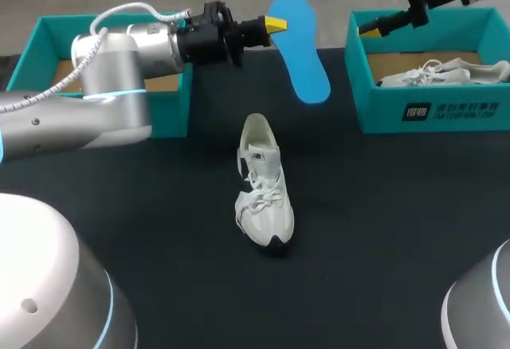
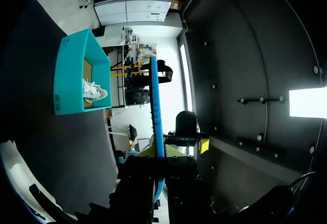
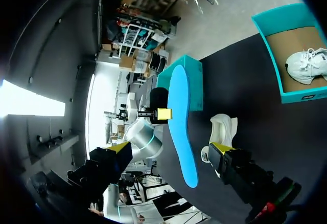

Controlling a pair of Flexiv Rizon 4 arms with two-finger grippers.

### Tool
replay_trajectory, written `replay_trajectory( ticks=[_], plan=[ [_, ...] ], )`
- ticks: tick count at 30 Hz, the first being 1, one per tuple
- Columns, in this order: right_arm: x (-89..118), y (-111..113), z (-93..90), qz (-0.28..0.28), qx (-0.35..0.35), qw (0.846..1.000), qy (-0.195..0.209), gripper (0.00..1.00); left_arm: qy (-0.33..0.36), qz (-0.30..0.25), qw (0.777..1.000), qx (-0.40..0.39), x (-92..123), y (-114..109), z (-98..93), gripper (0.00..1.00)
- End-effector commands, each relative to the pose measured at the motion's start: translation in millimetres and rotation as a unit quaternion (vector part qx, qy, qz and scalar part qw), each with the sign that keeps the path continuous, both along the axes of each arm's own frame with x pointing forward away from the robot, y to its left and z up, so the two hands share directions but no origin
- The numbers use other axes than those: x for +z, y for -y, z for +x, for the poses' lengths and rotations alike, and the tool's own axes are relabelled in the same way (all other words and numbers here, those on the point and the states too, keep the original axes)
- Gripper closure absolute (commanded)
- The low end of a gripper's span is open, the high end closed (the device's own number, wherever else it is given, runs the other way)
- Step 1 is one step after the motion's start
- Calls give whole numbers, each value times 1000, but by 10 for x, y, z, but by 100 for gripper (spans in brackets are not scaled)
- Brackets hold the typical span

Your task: Take the shoe out of the shoebox, open the shoe tongue, remove and reinsert the insole, then place the shoe into the shoebox

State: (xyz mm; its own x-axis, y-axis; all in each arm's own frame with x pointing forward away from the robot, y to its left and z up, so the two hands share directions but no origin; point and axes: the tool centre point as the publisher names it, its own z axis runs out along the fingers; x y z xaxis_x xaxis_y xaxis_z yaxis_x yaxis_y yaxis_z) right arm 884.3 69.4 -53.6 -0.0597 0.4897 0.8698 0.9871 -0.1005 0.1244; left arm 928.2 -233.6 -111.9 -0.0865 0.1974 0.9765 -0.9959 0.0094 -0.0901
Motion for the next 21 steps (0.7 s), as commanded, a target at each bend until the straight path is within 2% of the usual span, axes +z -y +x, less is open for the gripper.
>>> replay_trajectory(
  ticks=[1, 7, 20, 21],
  plan=[
    [-177, 103, 8, 74, 1, 997, 3, 0, 0, 3, 1000, 1, 21, -11, -7, 100],
    [-263, 173, 17, 123, 16, 992, 29, 0, 0, 0, 1000, -2, 31, 3, 5, 100],
    [-452, 277, 101, 178, 0, 984, 2, 0, 1, -7, 1000, -7, 51, 20, -6, 100],
    [-454, 279, 110, 171, -5, 985, 13, 0, 1, -7, 1000, -7, 53, 21, -8, 100]
  ],
)
